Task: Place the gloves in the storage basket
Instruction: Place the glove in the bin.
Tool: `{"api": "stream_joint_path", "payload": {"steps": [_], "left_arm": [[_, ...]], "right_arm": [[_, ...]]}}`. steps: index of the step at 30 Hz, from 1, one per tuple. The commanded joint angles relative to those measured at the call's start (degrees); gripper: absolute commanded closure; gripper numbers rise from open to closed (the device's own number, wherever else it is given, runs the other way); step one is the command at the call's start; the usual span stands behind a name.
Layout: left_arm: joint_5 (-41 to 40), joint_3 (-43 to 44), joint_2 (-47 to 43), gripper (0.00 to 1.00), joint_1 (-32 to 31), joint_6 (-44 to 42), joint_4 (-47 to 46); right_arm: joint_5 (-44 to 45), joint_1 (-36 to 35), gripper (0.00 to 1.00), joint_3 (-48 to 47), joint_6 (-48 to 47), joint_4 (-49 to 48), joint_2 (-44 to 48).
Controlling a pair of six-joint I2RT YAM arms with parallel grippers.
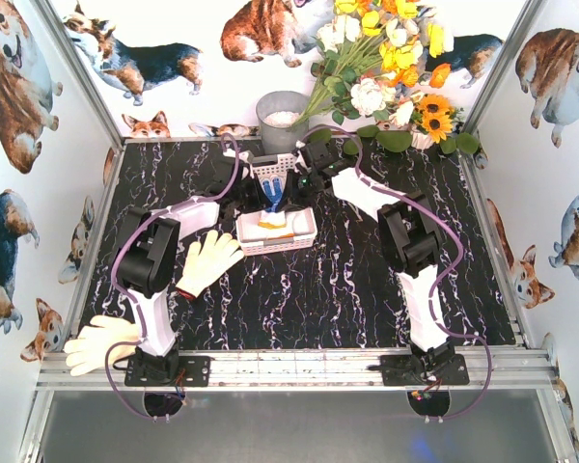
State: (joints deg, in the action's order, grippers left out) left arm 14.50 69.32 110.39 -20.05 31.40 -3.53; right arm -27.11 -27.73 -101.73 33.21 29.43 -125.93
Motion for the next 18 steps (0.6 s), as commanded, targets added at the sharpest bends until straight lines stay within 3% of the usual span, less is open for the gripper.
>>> {"api": "stream_joint_path", "payload": {"steps": [1,18], "left_arm": [[-0.13,-0.98,-2.55,0.99,-0.92,-0.55,1.1],[0.52,-1.03,-1.33,0.91,-1.61,-1.95,3.56]], "right_arm": [[1.34,-0.47,1.0,-0.35,-1.88,0.87,4.9],[6.78,-1.37,1.0,-1.45,-5.58,6.38,4.87]]}}
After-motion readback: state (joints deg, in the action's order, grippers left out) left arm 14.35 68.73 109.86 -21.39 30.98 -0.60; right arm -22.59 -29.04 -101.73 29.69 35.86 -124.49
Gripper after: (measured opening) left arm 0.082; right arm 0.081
